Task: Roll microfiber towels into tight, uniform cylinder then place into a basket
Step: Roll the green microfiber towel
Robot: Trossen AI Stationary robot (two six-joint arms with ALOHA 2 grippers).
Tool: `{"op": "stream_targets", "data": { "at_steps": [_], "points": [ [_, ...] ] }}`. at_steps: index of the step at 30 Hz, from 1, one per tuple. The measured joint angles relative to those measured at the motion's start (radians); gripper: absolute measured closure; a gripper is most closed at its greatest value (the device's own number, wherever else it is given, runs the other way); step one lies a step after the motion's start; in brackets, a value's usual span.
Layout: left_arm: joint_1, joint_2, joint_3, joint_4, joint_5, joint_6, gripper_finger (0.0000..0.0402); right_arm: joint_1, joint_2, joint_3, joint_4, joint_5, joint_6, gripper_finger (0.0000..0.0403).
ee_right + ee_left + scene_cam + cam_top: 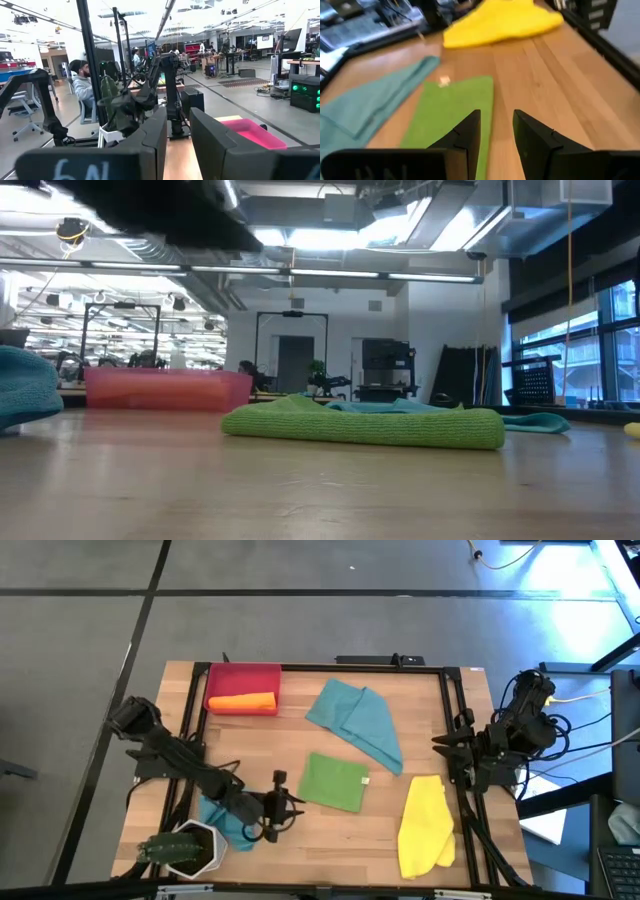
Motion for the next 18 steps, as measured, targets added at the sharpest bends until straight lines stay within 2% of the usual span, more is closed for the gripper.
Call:
{"op": "stream_targets", "data": {
  "at_steps": [11, 14, 18],
  "points": [
    [-0.002, 0.066, 0.000, -0.045, 0.011, -0.047, 0.0296, 0.000, 0.001, 0.000, 0.000, -0.001, 0.000, 0.0317],
    [0.007, 0.066, 0.000, -0.045, 0.066, -0.047, 0.0296, 0.000, 0.001, 0.000, 0.000, -0.001, 0.000, 0.0317],
    [0.011, 0.066, 0.000, -0.054, 0.088, -0.050, 0.0296, 0.000, 0.001, 0.000, 0.000, -0.001, 0.000, 0.0317]
  ]
}}
